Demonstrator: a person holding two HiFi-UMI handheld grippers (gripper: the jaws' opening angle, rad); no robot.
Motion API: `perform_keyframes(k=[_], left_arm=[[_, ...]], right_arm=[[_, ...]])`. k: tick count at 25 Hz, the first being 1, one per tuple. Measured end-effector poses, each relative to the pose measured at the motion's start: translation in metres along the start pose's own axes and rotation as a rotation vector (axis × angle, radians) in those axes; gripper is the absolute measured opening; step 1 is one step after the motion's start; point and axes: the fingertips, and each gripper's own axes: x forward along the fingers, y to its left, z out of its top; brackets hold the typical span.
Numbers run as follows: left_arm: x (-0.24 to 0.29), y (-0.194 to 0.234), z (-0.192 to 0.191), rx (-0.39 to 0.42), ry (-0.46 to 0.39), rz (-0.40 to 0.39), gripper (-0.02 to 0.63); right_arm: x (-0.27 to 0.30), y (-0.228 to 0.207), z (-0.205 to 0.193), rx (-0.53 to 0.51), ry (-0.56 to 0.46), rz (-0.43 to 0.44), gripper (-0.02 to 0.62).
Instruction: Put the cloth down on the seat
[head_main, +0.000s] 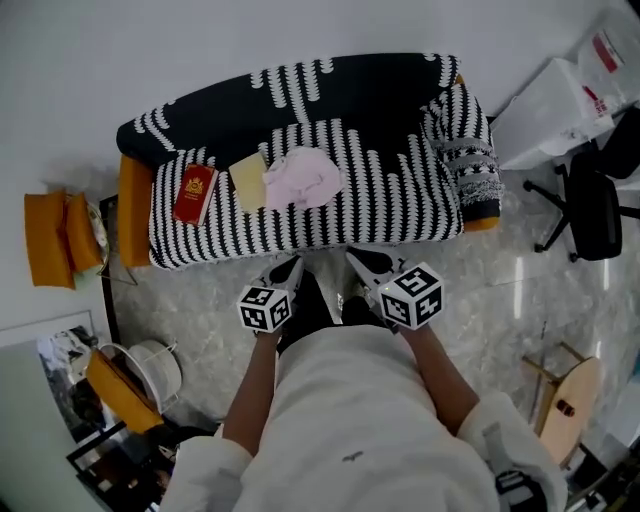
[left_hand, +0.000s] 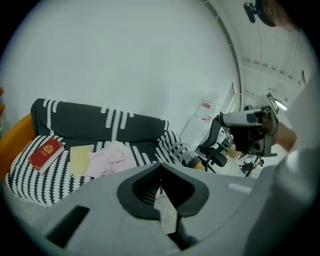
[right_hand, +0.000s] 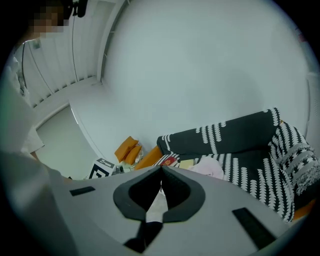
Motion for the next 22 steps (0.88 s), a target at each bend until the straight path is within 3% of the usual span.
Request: perform_keyframes(k=[7,12,18,22], left_arm=[[-0.035,-0.042,0.067,0.042,-0.171,-0.057,0.012],[-0.081,-0.062,0.102,0.000,-0.313,-0.104,0.012],[-0.105,-0.079,0.097,-0.027,-0.351,-0.102,0.012],[-0.102,-0.091,0.090,-0.006,-0.331,-0.131,0.012]], right_arm=[[0.001,0.027,0.017,0.017,-0.042,0.121,0.008],[0.007,0.065,0.033,-0.042,-0.090,0.214,0.008],[-0.003,0.098,0.043,-0.133,-0.140,0.296,0.008],[-0.004,0.099,0.028,-0.137,-0.104,0.286,0.008]])
